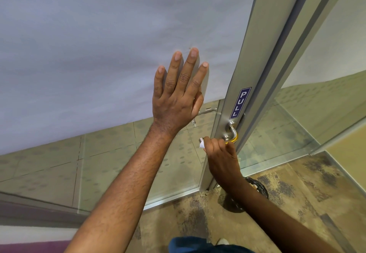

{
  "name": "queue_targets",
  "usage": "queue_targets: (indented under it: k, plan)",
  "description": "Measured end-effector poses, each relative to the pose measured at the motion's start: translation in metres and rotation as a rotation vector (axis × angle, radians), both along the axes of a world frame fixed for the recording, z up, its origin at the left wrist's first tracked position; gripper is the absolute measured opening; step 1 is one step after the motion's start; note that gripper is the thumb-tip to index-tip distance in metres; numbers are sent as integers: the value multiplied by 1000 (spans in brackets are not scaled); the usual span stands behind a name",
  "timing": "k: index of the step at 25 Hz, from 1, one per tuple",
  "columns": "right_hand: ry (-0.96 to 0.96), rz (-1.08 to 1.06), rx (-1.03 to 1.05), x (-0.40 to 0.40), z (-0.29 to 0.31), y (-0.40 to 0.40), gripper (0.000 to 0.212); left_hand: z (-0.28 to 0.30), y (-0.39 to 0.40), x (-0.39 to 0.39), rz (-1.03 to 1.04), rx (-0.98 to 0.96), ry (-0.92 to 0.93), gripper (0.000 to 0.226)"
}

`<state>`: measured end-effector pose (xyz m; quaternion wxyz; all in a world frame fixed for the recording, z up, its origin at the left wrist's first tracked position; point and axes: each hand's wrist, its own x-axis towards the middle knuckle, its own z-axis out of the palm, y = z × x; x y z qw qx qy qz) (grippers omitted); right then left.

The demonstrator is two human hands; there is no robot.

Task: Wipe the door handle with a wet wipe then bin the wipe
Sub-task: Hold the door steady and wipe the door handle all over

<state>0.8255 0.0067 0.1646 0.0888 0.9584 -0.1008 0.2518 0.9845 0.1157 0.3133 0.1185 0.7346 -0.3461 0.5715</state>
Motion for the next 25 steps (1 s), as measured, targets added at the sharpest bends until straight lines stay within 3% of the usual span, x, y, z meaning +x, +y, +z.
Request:
queue_targets:
  k: [3, 8, 12, 16, 21, 25]
  plan:
    - [57, -3, -39, 6, 5, 3, 18, 1, 0, 0, 0, 7, 1, 66]
    - [-143, -35, -77, 28, 18, 15, 34, 1, 0, 0, 15, 16, 14, 66]
    - [-204, 11, -70, 27, 14, 15, 31, 2, 1, -1, 11, 19, 14, 64]
    - [-28, 155, 47, 7, -1, -10, 38, 3, 0, -2, 8, 1, 3, 63]
    - [-80, 255, -79, -16, -17, -56, 58, 3, 0, -3, 0, -9, 3, 63]
    - [-85, 275, -44, -13, -13, -62, 21, 4, 1, -3, -2, -3, 17, 62]
